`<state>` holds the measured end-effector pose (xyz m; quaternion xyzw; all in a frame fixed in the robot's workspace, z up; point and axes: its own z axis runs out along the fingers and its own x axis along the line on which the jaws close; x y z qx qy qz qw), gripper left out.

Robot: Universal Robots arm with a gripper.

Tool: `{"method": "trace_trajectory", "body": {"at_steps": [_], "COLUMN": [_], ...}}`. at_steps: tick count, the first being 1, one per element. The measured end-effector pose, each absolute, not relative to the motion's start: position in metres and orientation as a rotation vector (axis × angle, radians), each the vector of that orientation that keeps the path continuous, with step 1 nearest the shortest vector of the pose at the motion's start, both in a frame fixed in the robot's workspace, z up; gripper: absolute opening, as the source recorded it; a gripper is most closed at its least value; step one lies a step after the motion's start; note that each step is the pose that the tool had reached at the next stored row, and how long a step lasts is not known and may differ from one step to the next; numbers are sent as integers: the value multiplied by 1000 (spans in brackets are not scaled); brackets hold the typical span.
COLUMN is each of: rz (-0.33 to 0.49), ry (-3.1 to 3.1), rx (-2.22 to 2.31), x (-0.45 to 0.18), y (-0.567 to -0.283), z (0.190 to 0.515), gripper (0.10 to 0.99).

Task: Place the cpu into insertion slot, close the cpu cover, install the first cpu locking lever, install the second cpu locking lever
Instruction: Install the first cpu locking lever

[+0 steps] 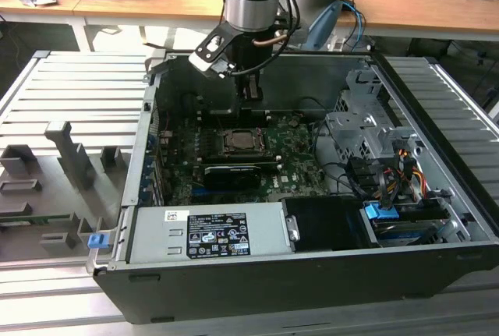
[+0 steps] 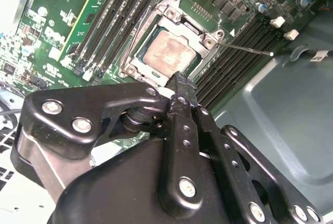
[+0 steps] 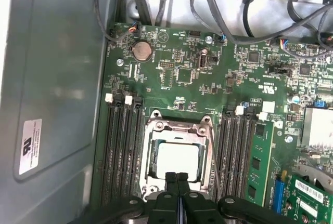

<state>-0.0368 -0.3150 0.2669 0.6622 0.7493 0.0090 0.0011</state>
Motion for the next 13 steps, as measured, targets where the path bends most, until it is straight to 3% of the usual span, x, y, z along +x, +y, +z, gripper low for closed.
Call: {"method": "trace_trajectory", "body": {"at_steps": [13], "rz": [28], "ry": [2448], "rx": [1966], "x": [-37], "y": [-315], "z": [267], "gripper": [106]}}
